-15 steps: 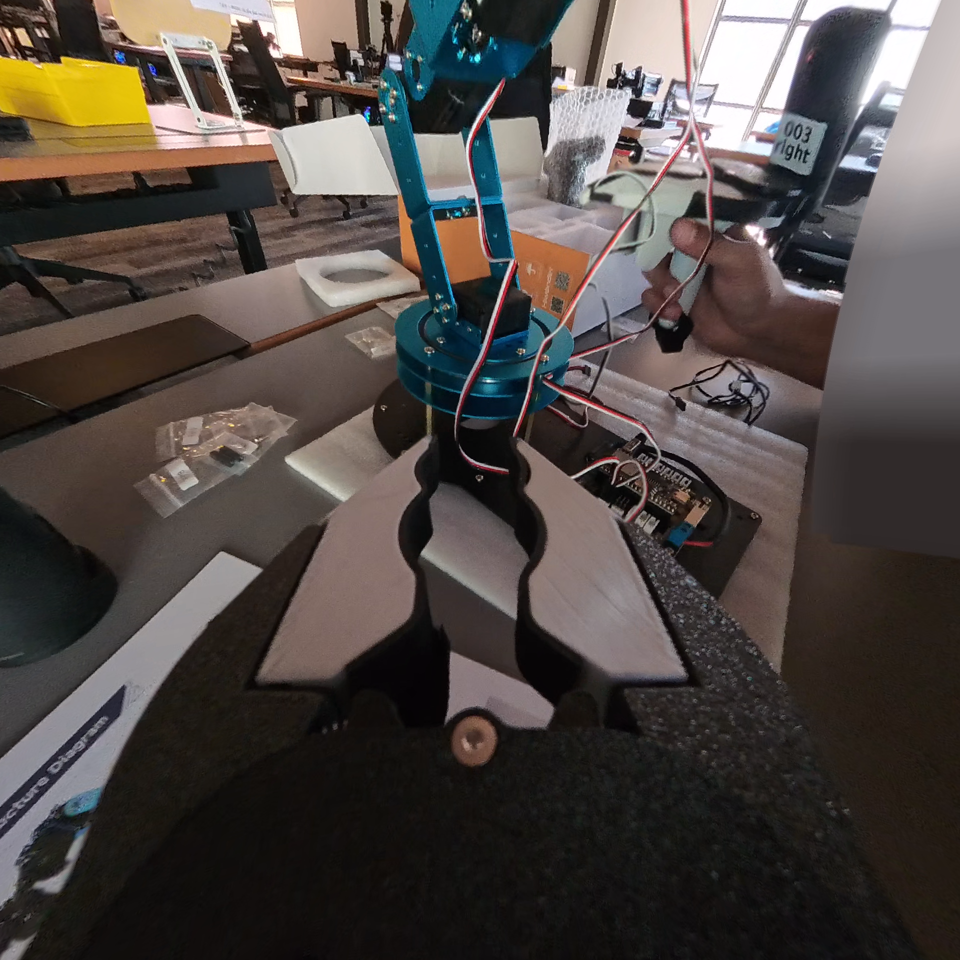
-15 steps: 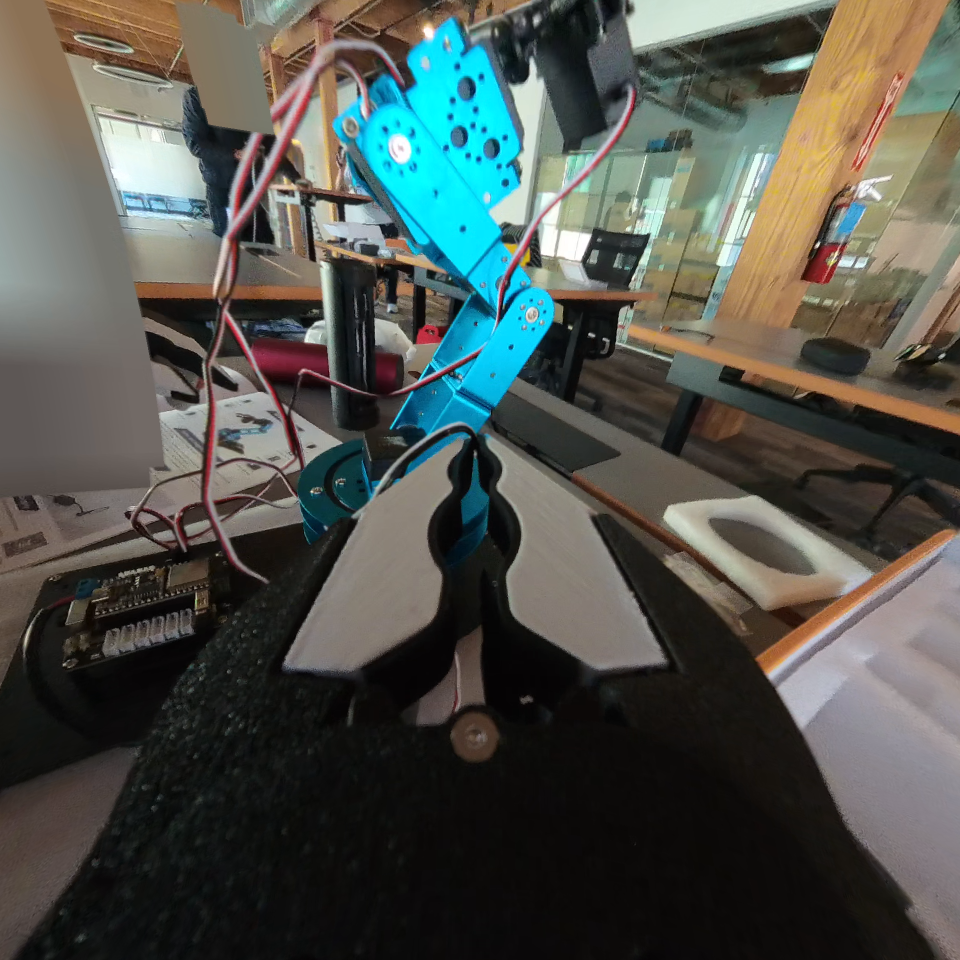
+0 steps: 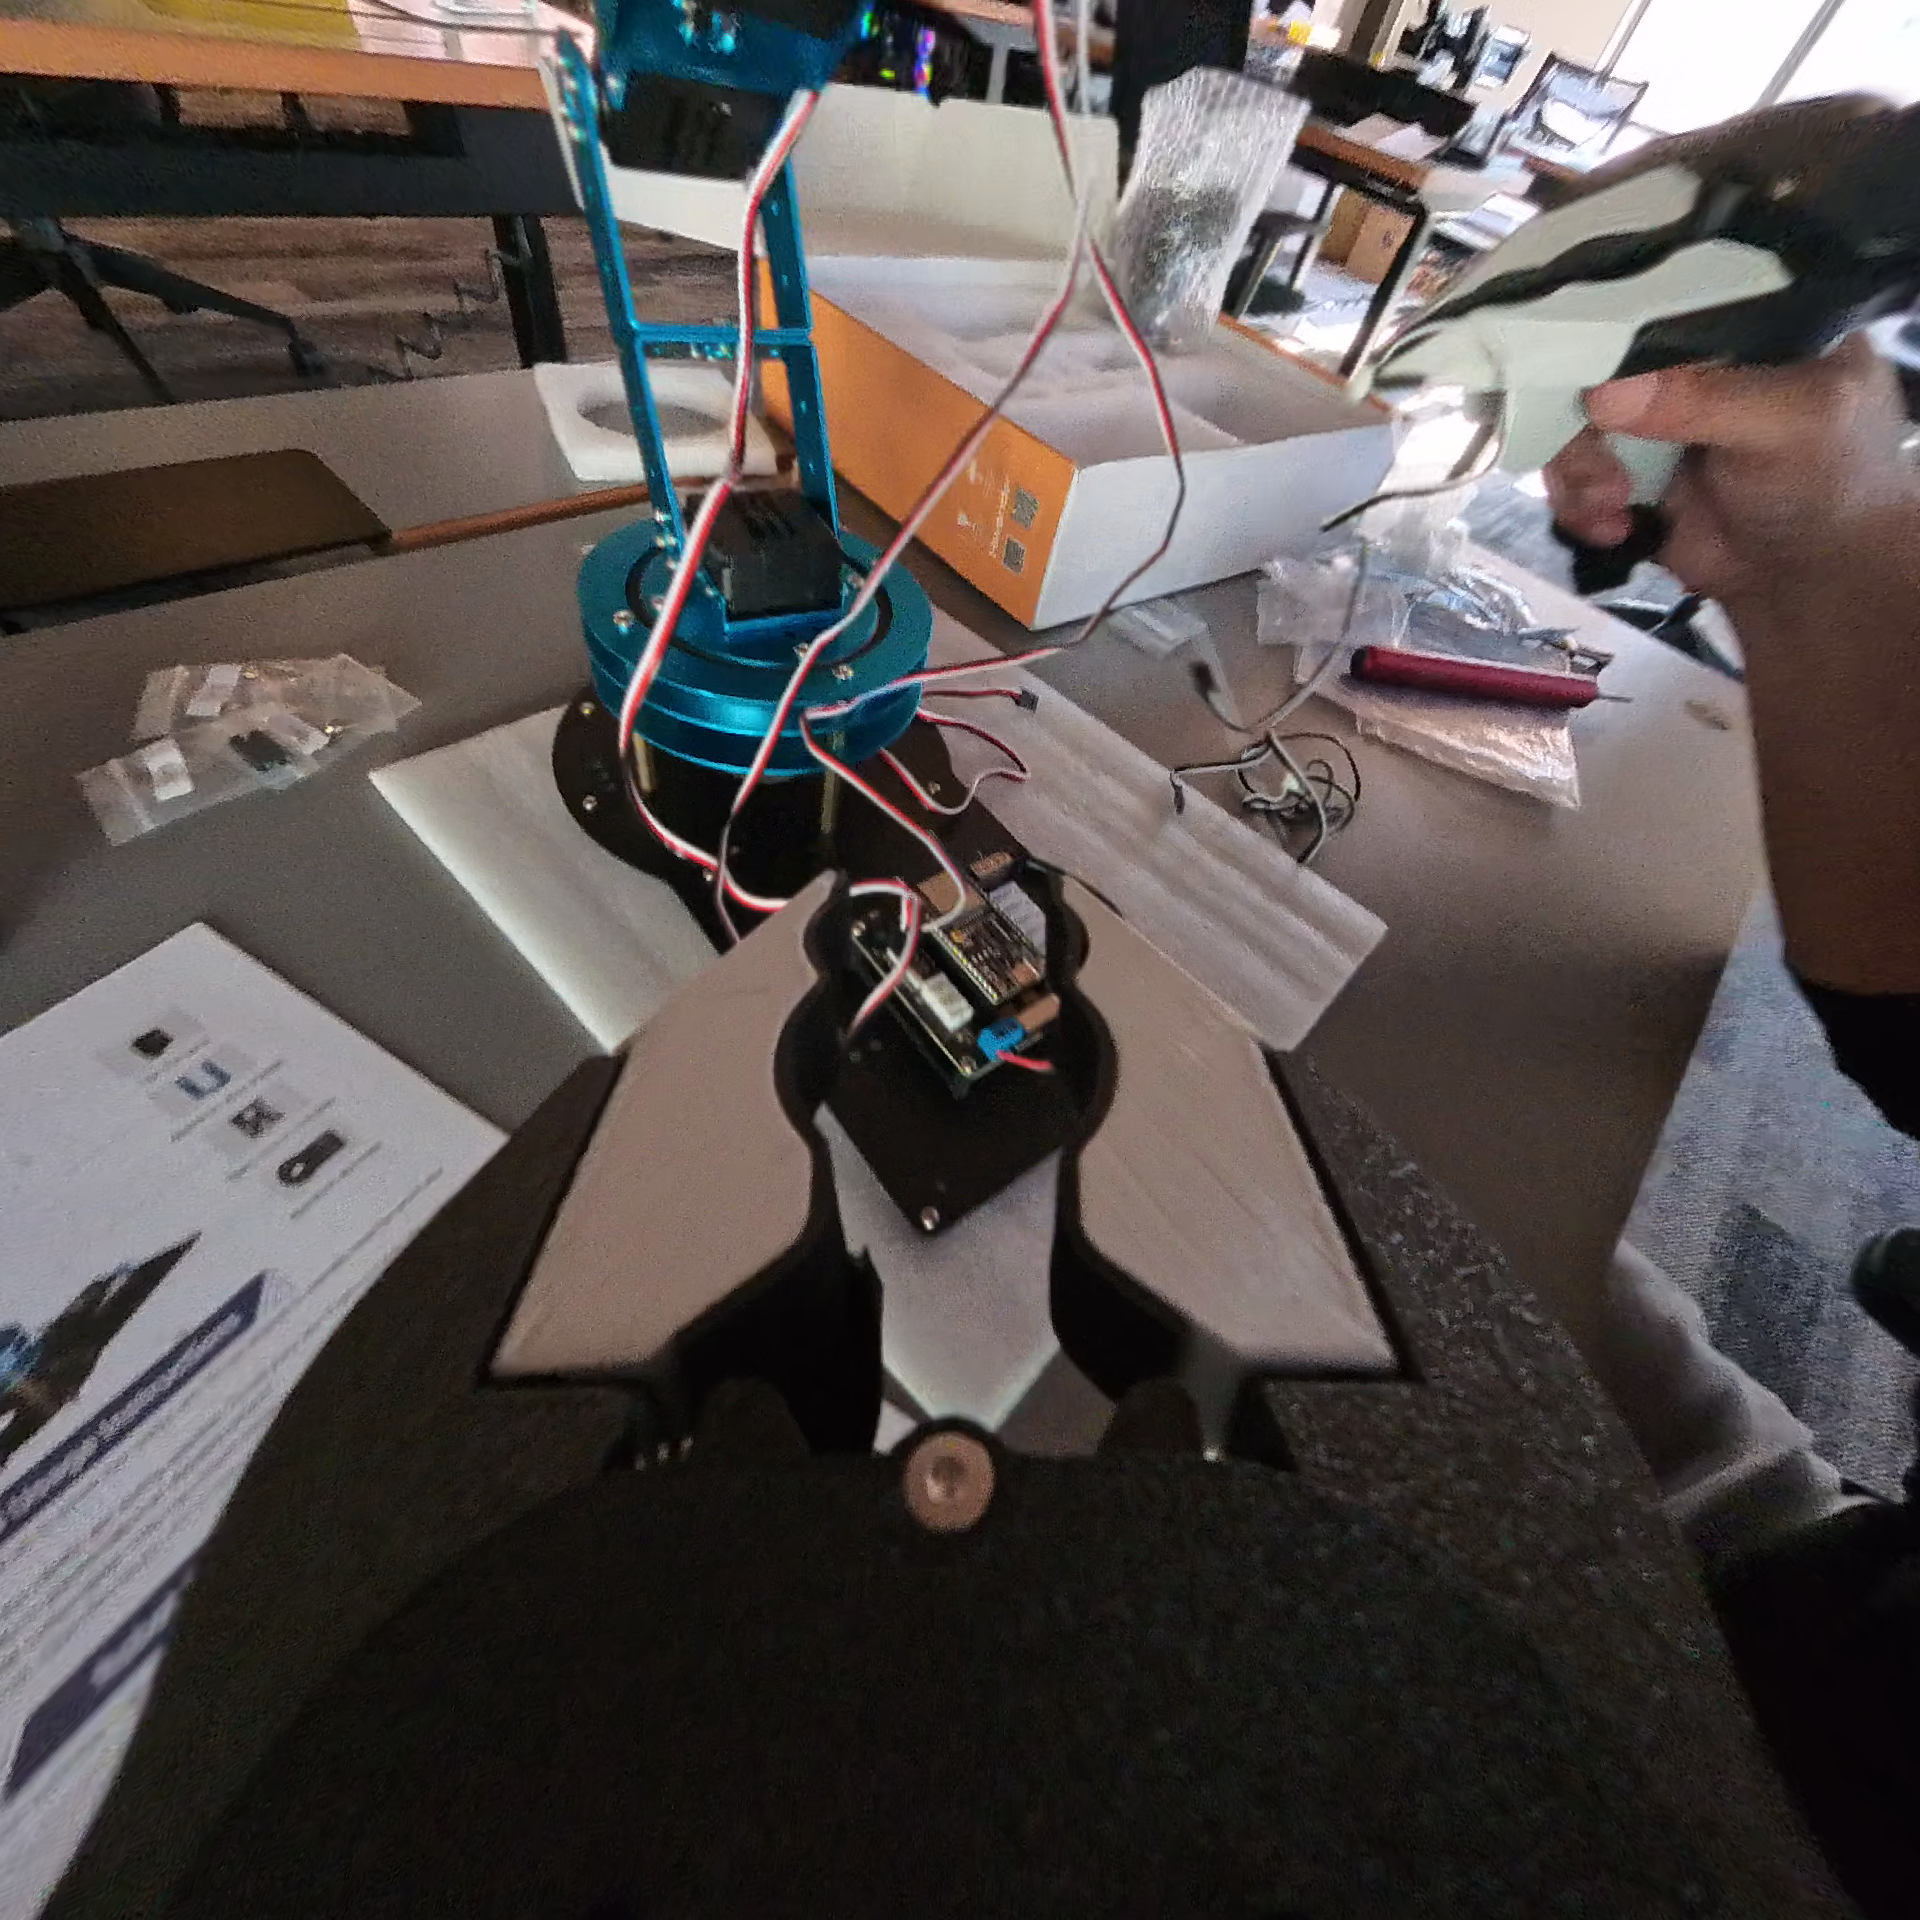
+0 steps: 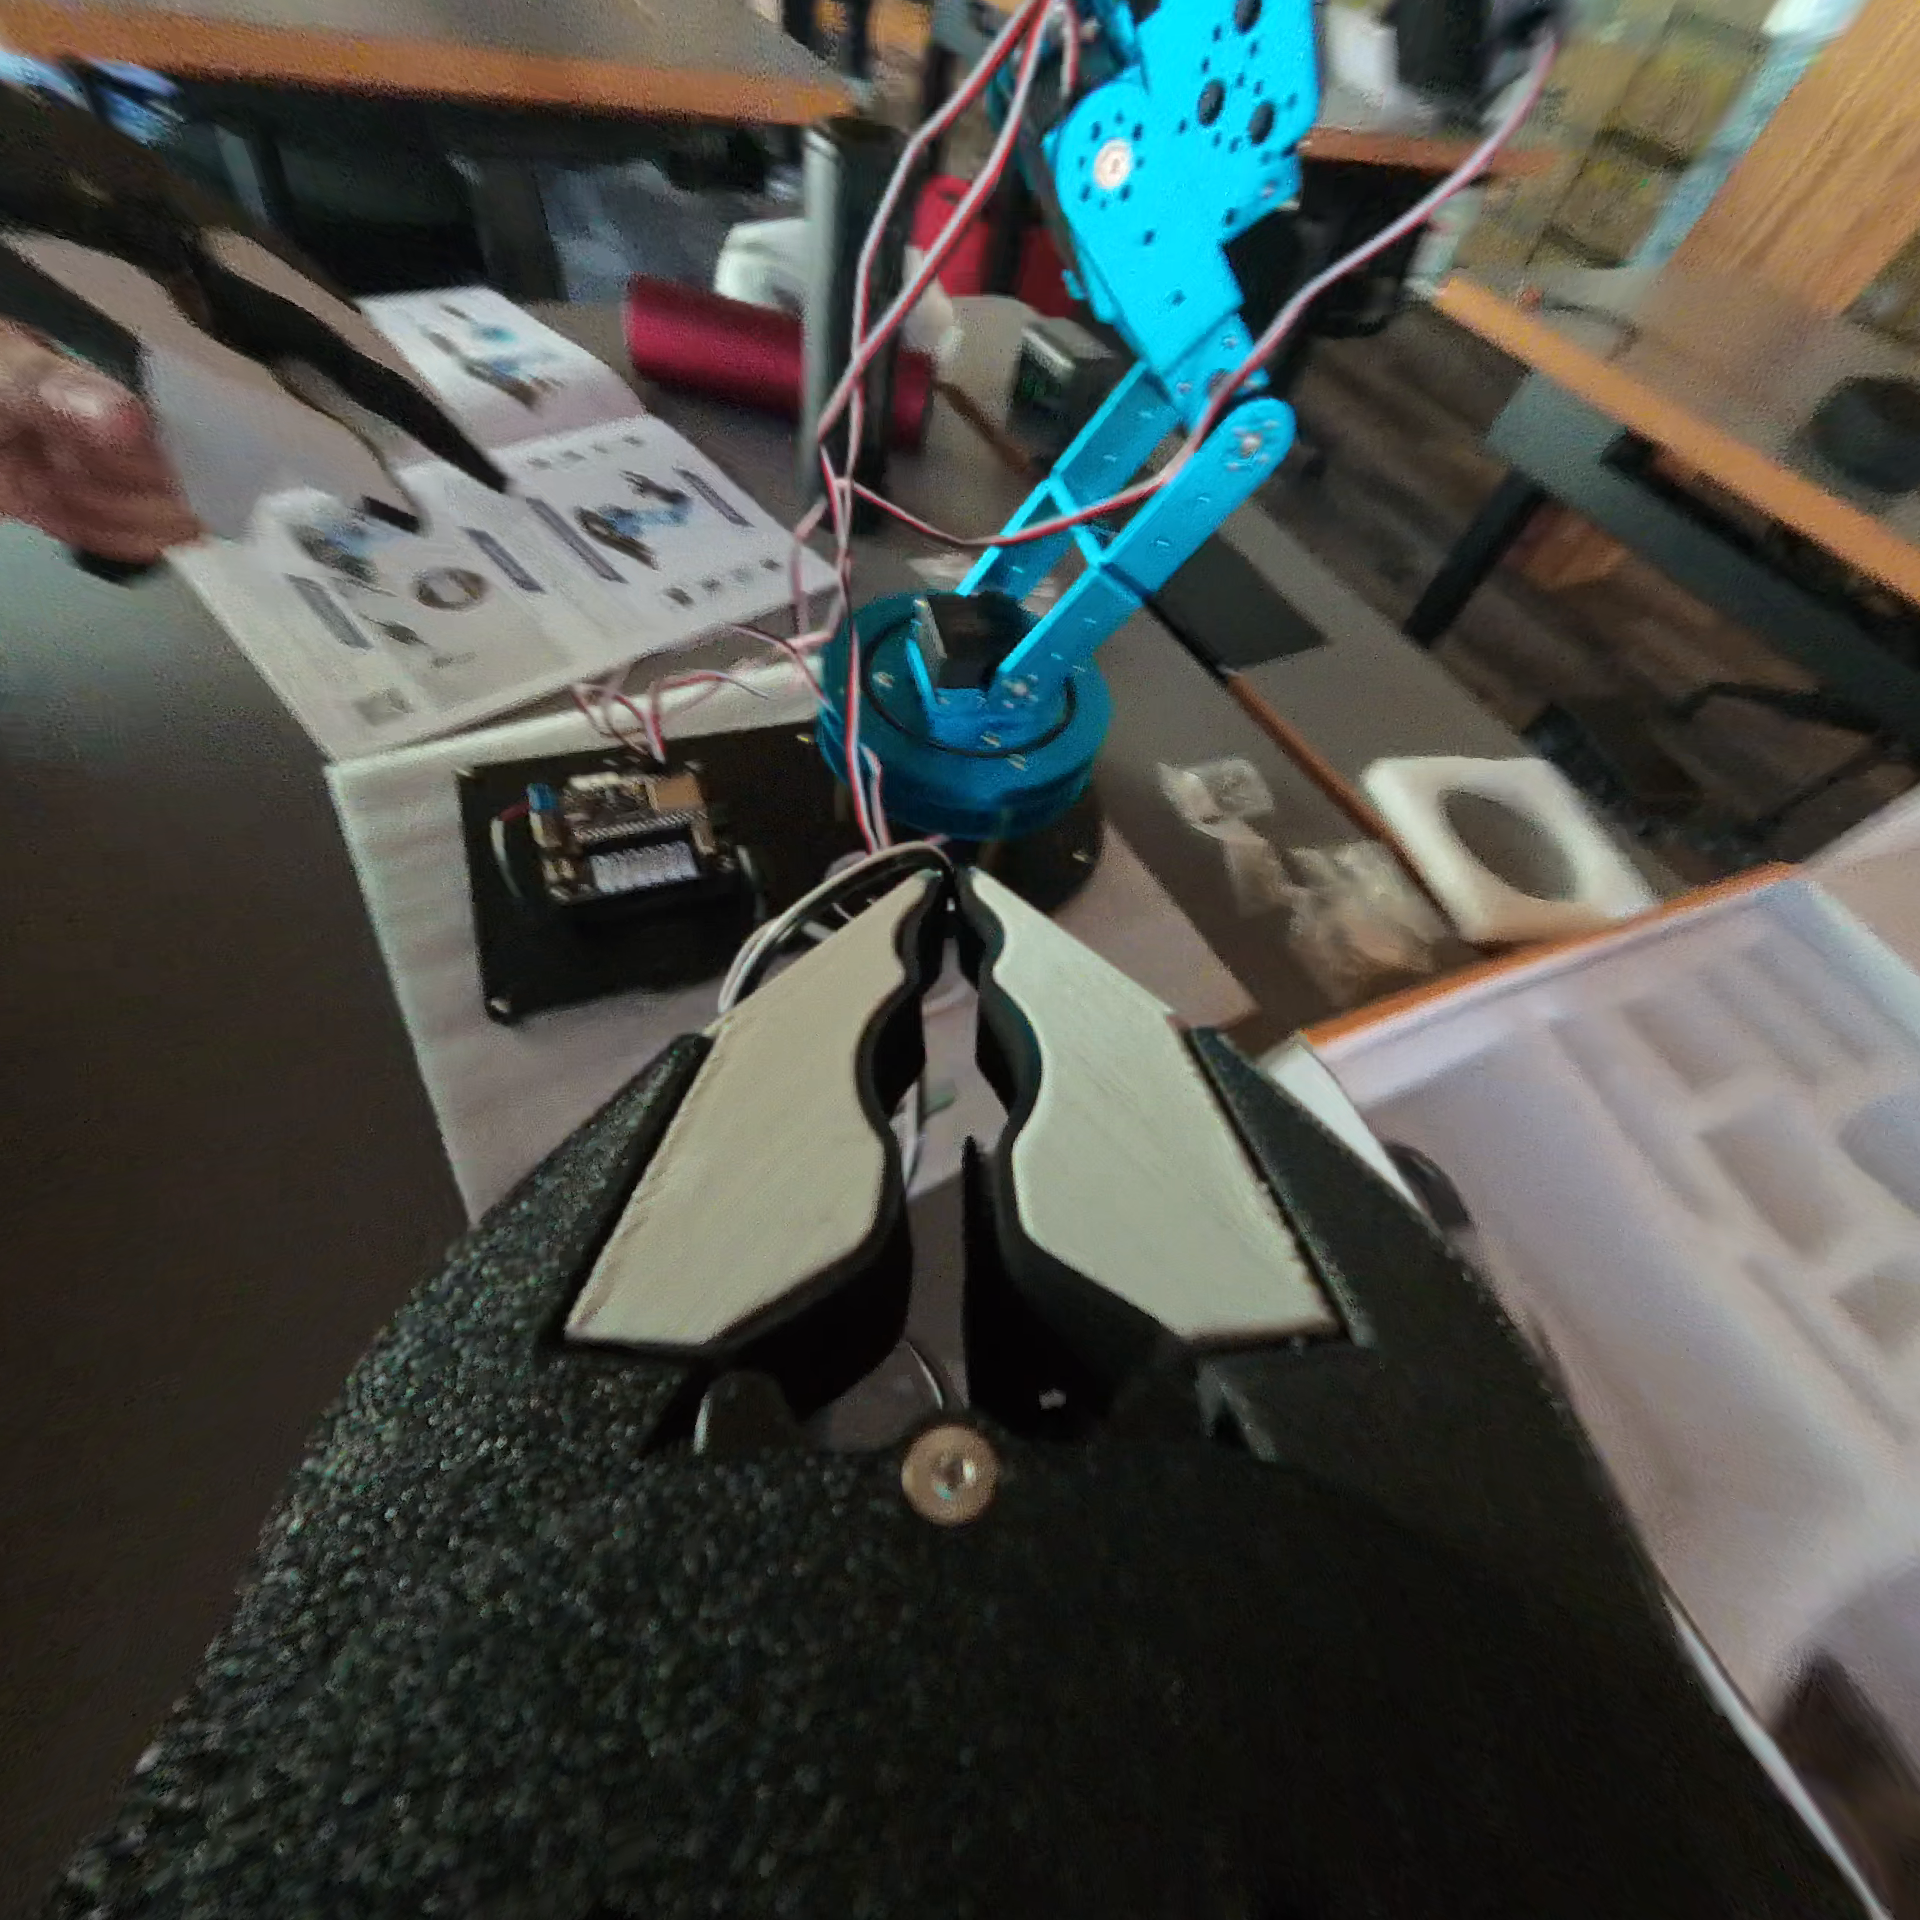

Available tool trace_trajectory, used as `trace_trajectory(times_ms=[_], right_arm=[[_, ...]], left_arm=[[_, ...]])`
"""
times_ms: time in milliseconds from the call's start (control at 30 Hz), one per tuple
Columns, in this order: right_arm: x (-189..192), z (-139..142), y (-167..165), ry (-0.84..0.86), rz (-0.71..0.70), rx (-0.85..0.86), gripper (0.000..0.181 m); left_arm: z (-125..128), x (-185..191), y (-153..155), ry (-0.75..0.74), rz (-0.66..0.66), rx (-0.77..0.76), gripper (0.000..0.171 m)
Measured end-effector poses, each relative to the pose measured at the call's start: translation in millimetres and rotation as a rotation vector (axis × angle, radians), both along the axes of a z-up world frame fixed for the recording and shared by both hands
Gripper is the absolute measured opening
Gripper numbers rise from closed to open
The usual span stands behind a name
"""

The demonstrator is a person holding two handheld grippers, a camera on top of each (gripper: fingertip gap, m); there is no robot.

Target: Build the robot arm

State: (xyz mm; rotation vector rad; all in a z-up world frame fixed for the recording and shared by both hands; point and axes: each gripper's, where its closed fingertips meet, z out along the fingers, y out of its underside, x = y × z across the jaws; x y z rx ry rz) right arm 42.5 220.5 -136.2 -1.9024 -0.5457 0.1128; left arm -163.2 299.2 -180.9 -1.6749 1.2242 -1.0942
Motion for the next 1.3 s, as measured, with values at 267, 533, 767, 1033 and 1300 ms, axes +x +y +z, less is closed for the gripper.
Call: trace_trajectory(times_ms=[267, 533, 767, 1033, 1300], right_arm=[[74.3, -55.5, -61.1, -0.199, -0.235, -0.359, 0.0], [56.6, -65.6, -14.2, -0.081, -0.052, -0.198, 0.0], [69.8, 108.2, 82.6, 0.443, 0.143, 0.387, 0.0], [54.9, 57.6, 124.0, 0.681, 0.16, 0.484, 0.0], [44.7, -5.5, 135.7, 0.715, 0.109, 0.413, 0.0]], left_arm=[[-15.7, -31.5, -52.0, 0.066, 0.003, 0.009, 0.036], [-31.1, -20.9, -76.7, 0.07, 0.045, 0.009, 0.036], [12.2, 24.9, -40.1, -0.014, 0.113, 0.107, 0.035], [88.7, 84.8, 29.8, -0.053, 0.114, 0.276, 0.039], [53.3, 111.6, 81.4, 0.064, 0.161, 0.26, 0.038]])
